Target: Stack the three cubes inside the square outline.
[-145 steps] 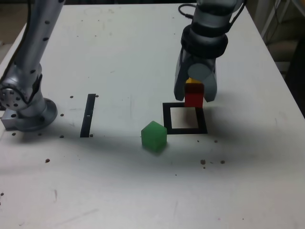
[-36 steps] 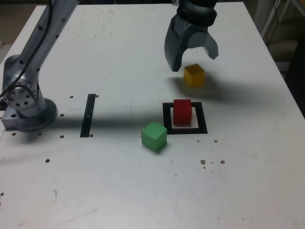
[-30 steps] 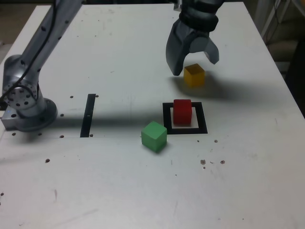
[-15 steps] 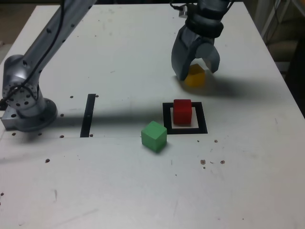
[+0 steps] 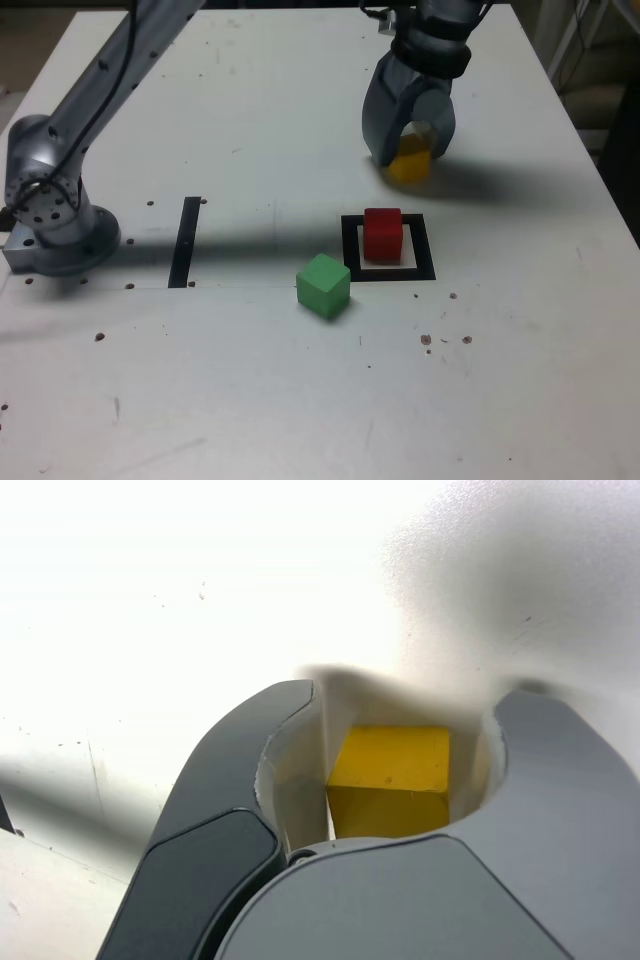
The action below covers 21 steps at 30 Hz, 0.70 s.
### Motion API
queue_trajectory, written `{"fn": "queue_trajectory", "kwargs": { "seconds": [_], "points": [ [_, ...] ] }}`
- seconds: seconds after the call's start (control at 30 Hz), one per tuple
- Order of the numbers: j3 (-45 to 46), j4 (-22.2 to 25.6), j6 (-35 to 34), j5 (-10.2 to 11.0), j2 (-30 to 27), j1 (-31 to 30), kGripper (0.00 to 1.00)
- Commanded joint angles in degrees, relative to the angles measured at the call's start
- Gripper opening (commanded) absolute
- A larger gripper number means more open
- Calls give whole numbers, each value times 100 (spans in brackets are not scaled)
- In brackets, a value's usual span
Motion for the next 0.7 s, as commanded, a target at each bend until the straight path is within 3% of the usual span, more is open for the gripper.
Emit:
{"fn": "queue_trajectory", "kwargs": {
  "seconds": [0.0,0.37,0.67],
  "points": [
    [9,24,29,-6,-26,14,30],
    [143,14,322,27,-250,-15,30],
    [570,-9,797,52,-905,-287,30]
  ]
}}
